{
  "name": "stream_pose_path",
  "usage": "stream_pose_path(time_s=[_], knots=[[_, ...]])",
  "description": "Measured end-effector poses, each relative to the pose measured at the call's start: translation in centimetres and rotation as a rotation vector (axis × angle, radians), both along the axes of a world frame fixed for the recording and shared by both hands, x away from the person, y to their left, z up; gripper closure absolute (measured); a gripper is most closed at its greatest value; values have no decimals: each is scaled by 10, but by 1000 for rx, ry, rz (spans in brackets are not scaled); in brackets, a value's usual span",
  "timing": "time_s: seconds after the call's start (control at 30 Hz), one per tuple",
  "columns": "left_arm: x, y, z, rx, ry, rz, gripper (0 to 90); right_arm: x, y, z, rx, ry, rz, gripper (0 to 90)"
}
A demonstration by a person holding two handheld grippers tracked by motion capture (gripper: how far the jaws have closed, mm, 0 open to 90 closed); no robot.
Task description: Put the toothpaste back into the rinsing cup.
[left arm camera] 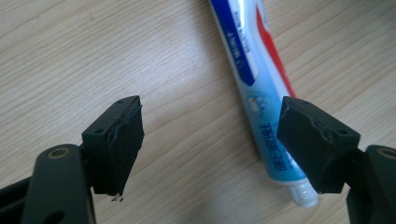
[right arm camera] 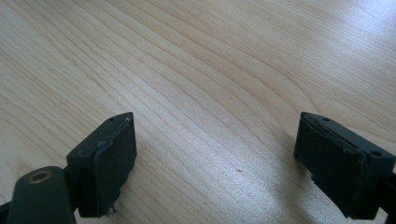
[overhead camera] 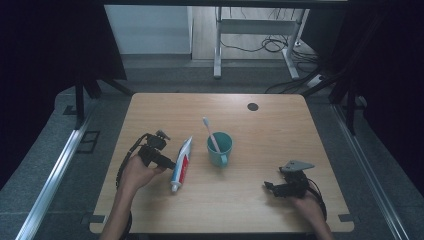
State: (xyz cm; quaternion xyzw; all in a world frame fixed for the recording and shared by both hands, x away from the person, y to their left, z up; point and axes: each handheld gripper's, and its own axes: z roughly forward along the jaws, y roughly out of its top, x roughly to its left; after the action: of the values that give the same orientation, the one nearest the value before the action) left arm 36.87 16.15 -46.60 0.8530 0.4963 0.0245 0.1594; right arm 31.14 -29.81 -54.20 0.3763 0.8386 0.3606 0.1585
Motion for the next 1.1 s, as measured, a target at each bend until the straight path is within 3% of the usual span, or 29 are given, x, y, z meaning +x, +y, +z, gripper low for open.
stream_pose_path(time_s=[0.33, 0.63, 0.83, 1.1], knots=[[16, -22, 0, 18, 68, -9, 279, 0, 0, 0, -1, 1, 0, 131], [26, -38, -11, 43, 134, -2, 324, 0, 0, 0, -1, 1, 0, 131], [29, -46, -20, 50, 159, 5, 353, 0, 0, 0, -1, 0, 0, 131], [30, -53, -31, 74, 164, 17, 393, 0, 0, 0, 0, -1, 0, 131]])
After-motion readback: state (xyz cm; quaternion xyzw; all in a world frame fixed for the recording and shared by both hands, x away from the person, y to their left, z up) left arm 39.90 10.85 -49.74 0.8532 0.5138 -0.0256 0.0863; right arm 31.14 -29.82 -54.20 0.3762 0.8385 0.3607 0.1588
